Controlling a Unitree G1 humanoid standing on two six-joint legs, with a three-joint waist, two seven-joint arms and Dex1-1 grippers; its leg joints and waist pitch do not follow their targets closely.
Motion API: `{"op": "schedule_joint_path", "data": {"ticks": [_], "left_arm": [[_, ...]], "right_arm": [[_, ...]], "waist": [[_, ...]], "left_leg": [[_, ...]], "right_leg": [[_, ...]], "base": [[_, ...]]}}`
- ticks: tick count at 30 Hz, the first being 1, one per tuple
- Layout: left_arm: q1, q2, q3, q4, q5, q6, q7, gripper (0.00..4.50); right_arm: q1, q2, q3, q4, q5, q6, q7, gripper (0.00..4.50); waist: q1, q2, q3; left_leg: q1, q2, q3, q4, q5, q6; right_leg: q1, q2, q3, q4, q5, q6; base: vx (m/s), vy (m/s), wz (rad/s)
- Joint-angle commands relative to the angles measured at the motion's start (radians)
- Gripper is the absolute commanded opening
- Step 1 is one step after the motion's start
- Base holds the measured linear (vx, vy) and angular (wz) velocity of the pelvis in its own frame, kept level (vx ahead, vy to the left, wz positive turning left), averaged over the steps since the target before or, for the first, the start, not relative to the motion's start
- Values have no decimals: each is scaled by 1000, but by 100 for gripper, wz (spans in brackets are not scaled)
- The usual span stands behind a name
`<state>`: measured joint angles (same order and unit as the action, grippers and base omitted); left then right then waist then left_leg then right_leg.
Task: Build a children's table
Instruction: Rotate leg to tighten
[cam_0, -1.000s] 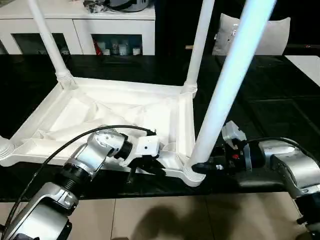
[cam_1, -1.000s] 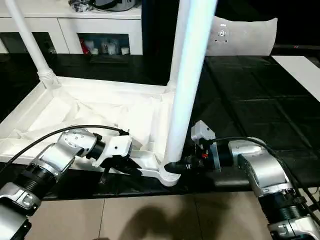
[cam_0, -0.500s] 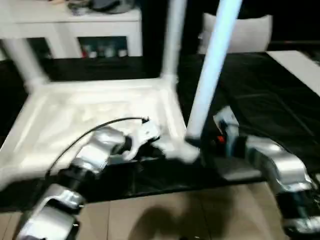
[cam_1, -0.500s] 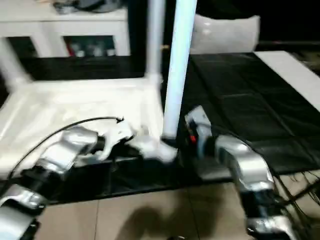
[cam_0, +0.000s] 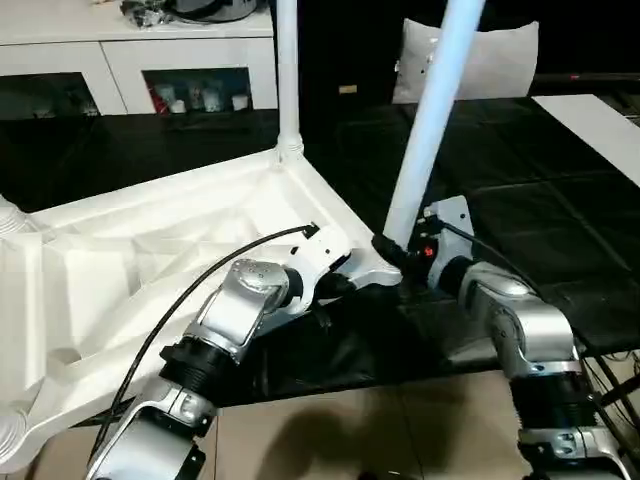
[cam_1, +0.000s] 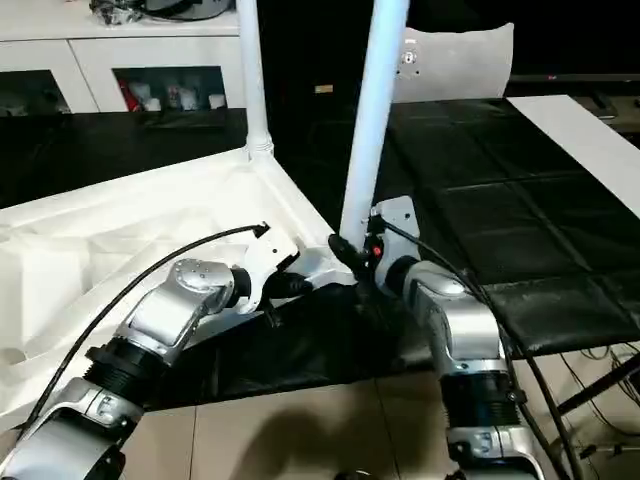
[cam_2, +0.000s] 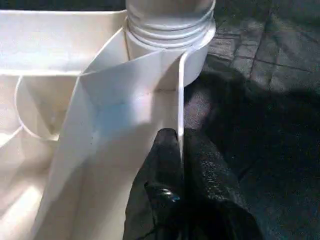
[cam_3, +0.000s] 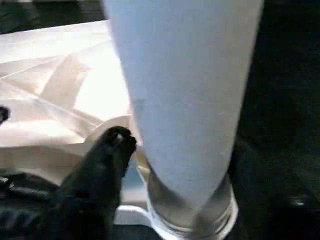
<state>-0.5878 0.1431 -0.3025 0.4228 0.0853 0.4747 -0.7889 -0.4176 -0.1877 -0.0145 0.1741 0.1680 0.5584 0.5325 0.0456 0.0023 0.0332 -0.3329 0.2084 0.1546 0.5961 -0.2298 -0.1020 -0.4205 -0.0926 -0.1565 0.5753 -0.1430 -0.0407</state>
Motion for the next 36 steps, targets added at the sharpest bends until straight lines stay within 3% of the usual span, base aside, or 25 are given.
{"op": "schedule_joint_path", "data": {"ticks": [1,4,9,11,17,21,28,36], "left_arm": [[-11,9,2,-28,-11,-57,-19,0],[-12,29,-11,-23,-6,-96,-49,0],[-27,111,-49,22,2,-199,-167,0],[-33,152,-72,42,-2,-250,-249,0],[-23,226,-127,27,-28,-357,-446,0],[-28,257,-156,35,-30,-394,-535,0],[-41,278,-180,56,-24,-448,-614,0],[-50,279,-192,80,-27,-476,-648,0]], "right_arm": [[15,-20,59,-17,25,-36,91,351],[20,-46,62,-15,21,-63,128,363],[52,-185,86,-63,58,-103,355,415],[57,-263,104,-65,65,-124,456,415],[41,-353,126,-46,77,-153,601,415],[31,-389,143,-26,86,-158,677,415],[36,-402,168,-20,105,-191,760,357],[52,-396,197,-34,137,-156,816,283]], "waist": [[9,-6,-62],[10,-6,-61],[21,-6,-61],[24,-8,-61],[38,-4,-61],[55,-8,-60],[67,-9,-61],[70,-9,-63]], "left_leg": [[-20,11,7,-61,-47,96],[-20,10,8,-61,-56,93],[-21,13,7,-60,-60,115],[-18,13,7,-60,-65,110],[-14,19,6,-62,-69,104],[-12,23,9,-63,-66,99],[-13,23,9,-63,-68,85],[-13,22,9,-62,-67,82]], "right_leg": [[83,-56,58,-71,-310,-93],[82,-56,58,-73,-329,-88],[83,-55,60,-69,-305,-88],[83,-56,59,-71,-322,-85],[78,-59,62,-67,-325,-100],[78,-60,64,-63,-311,-117],[79,-61,64,-61,-322,-109],[80,-60,62,-63,-331,-98]], "base": [[0,0,0],[0,0,0],[0,0,0],[0,0,0],[0,0,0],[0,0,0],[0,0,0],[0,0,0]]}}
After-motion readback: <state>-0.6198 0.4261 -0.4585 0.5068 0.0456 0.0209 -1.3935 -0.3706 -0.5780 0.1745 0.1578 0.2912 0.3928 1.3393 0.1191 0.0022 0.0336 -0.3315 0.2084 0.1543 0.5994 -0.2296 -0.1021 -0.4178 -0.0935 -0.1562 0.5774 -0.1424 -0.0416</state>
